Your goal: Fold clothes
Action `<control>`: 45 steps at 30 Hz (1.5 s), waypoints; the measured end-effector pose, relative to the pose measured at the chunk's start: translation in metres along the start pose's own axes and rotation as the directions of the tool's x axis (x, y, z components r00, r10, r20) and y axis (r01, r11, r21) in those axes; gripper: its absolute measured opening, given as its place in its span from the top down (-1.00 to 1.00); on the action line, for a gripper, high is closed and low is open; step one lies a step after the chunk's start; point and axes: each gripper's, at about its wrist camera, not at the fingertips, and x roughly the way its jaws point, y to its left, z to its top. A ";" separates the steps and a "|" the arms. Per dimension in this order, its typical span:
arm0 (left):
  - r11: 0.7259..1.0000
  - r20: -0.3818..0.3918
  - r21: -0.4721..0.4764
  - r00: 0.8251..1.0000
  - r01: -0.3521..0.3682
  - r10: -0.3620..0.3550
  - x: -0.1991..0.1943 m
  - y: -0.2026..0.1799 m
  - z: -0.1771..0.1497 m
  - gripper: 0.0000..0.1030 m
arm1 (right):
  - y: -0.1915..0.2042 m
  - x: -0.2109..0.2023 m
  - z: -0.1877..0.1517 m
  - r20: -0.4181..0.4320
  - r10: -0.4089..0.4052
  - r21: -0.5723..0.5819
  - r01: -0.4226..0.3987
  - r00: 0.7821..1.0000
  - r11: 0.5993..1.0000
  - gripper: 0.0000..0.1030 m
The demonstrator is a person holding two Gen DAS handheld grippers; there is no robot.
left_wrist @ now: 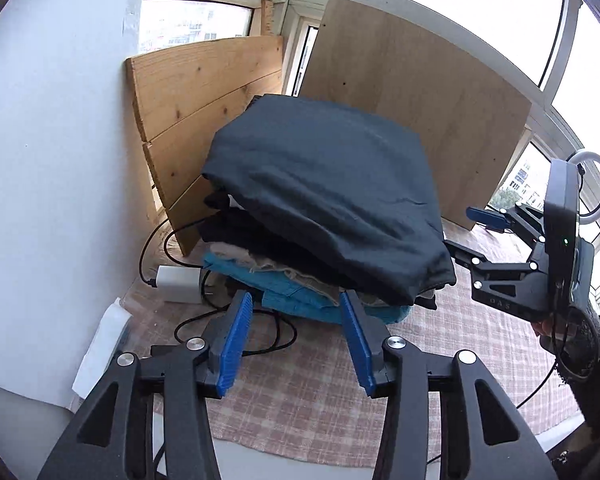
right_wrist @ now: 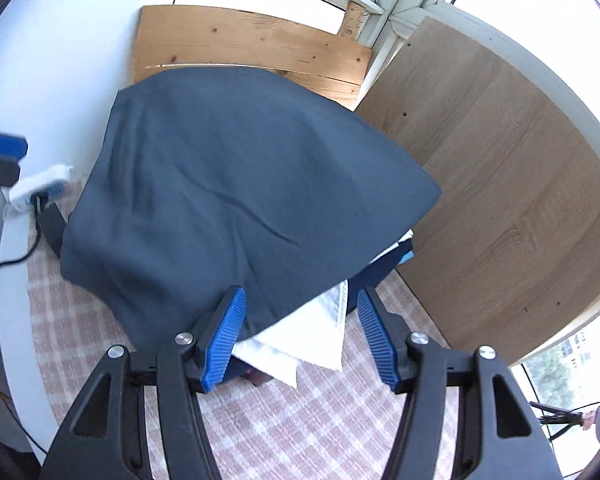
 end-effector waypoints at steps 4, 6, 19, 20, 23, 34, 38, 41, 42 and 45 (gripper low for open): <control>1.000 -0.004 -0.023 1.000 0.005 -0.005 -0.001 0.001 -0.008 0.03 | -0.001 -0.039 -0.034 -0.046 0.005 0.085 -0.001 0.999 0.996 -0.19; 1.000 -0.014 -0.003 1.000 -0.001 0.001 0.001 -0.008 -0.012 -0.05 | -0.010 -0.051 -0.047 -0.070 0.049 0.216 -0.033 0.996 0.976 -0.27; 0.991 0.028 0.057 0.992 -0.124 0.122 -0.054 -0.089 -0.074 -0.40 | -0.006 -0.107 -0.141 -0.110 0.168 0.539 -0.083 0.980 0.838 -0.29; 0.990 0.027 0.054 0.991 -0.134 0.132 -0.059 -0.096 -0.082 -0.41 | -0.004 -0.115 -0.151 -0.113 0.174 0.542 -0.086 0.978 0.836 -0.29; 0.989 0.008 0.038 0.989 -0.145 0.145 -0.072 -0.114 -0.110 -0.46 | 0.001 -0.140 -0.186 -0.126 0.173 0.545 -0.078 0.977 0.835 -0.29; 0.984 -0.057 0.036 0.982 -0.176 0.178 -0.111 -0.168 -0.201 -0.46 | -0.001 -0.217 -0.306 -0.155 0.126 0.621 -0.002 0.980 0.784 -0.29; 0.984 -0.034 0.063 0.985 -0.167 0.169 -0.129 -0.186 -0.212 -0.46 | -0.006 -0.229 -0.326 -0.142 0.126 0.654 -0.002 0.982 0.756 -0.29; 0.985 -0.013 0.071 0.987 -0.157 0.158 -0.141 -0.196 -0.213 -0.46 | -0.007 -0.236 -0.332 -0.135 0.122 0.656 -0.004 0.983 0.754 -0.29; 0.985 -0.004 0.072 0.987 -0.158 0.159 -0.145 -0.198 -0.212 -0.46 | -0.007 -0.239 -0.332 -0.131 0.114 0.654 -0.001 0.985 0.757 -0.29; 0.984 0.014 0.073 0.987 -0.162 0.162 -0.151 -0.202 -0.210 -0.47 | -0.008 -0.246 -0.332 -0.127 0.087 0.644 0.015 0.988 0.765 -0.29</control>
